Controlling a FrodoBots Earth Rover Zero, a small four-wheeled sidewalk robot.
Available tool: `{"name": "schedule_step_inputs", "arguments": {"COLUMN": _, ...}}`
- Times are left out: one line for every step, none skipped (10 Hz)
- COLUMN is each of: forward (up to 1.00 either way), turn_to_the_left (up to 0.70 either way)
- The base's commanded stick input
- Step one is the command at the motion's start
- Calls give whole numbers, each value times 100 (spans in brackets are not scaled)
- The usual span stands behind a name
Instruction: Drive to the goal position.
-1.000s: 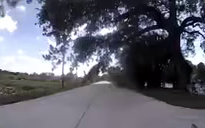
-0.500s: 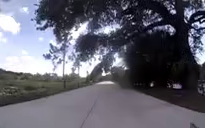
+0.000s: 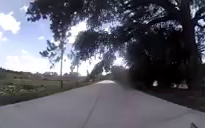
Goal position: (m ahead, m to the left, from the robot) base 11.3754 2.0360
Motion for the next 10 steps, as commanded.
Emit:
{"name": "schedule_step_inputs", "arguments": {"forward": 85, "turn_to_the_left": 0}}
{"name": "schedule_step_inputs", "arguments": {"forward": 85, "turn_to_the_left": 0}}
{"name": "schedule_step_inputs", "arguments": {"forward": 85, "turn_to_the_left": 0}}
{"name": "schedule_step_inputs", "arguments": {"forward": 85, "turn_to_the_left": 0}}
{"name": "schedule_step_inputs", "arguments": {"forward": 85, "turn_to_the_left": 0}}
{"name": "schedule_step_inputs", "arguments": {"forward": 85, "turn_to_the_left": 0}}
{"name": "schedule_step_inputs", "arguments": {"forward": 85, "turn_to_the_left": 0}}
{"name": "schedule_step_inputs", "arguments": {"forward": 85, "turn_to_the_left": 0}}
{"name": "schedule_step_inputs", "arguments": {"forward": 85, "turn_to_the_left": 0}}
{"name": "schedule_step_inputs", "arguments": {"forward": 85, "turn_to_the_left": 0}}
